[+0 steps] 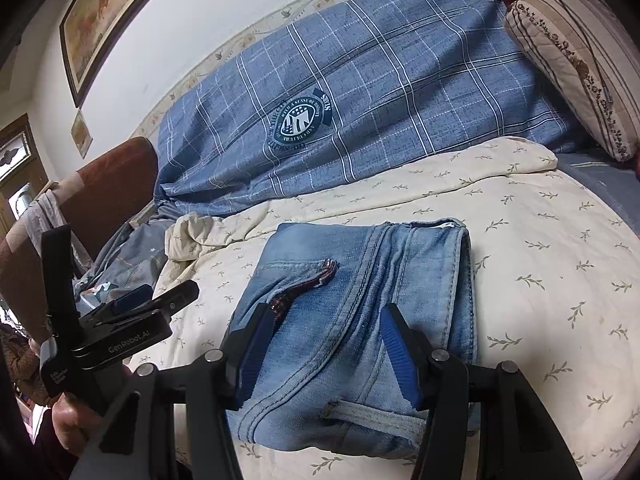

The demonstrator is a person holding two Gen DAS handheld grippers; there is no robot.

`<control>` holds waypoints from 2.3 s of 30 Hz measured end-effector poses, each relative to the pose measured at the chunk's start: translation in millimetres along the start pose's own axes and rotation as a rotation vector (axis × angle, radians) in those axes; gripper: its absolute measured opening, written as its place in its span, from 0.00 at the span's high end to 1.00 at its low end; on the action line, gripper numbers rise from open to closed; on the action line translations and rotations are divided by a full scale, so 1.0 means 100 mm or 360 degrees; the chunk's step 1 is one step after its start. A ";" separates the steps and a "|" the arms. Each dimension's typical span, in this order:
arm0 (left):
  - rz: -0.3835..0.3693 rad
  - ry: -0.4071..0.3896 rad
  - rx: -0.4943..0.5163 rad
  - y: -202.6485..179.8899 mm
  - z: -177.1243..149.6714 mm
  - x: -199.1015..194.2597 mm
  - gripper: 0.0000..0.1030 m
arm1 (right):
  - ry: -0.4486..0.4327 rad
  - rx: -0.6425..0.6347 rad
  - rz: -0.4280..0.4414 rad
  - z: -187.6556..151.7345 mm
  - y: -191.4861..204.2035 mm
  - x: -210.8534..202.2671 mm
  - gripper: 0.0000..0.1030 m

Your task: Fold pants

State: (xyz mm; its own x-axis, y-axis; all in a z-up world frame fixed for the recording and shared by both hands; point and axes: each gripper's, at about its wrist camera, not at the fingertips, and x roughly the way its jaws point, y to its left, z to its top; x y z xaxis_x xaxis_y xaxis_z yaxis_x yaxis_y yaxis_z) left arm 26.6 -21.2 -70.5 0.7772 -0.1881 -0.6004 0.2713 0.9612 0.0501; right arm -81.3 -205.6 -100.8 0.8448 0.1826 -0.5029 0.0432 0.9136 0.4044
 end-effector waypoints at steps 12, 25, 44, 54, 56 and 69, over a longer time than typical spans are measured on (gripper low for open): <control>-0.0007 -0.0009 -0.0002 -0.01 0.00 -0.02 0.06 | 0.0005 -0.0003 0.0002 0.00 0.01 0.00 0.42; -0.0006 -0.0006 -0.0003 -0.03 0.00 -0.02 0.06 | 0.0007 0.0030 -0.0024 0.00 -0.04 -0.01 0.42; 0.0082 -0.0036 -0.0033 0.15 -0.18 -0.46 0.05 | -0.0128 0.0202 -0.0070 0.08 -0.21 -0.06 0.37; 0.0179 -0.0159 -0.0087 0.62 -0.28 -1.68 0.05 | -0.0219 0.0192 -0.0099 0.10 0.14 -0.45 0.37; 0.0199 -0.0232 -0.0094 0.70 -0.20 -1.98 0.04 | -0.0238 0.0161 -0.0077 0.19 0.32 -0.62 0.37; 0.0204 -0.0584 -0.0058 0.90 0.01 -3.30 0.00 | -0.0615 0.0180 0.0168 1.18 1.35 -1.78 0.34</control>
State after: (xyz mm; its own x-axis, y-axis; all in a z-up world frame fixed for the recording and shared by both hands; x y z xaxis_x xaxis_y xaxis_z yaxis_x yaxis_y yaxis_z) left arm -204.6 126.8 132.6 0.9566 -0.1196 -0.2657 0.1439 0.9868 0.0740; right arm -163.3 -157.7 133.2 0.9848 0.1039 -0.1390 -0.0146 0.8476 0.5305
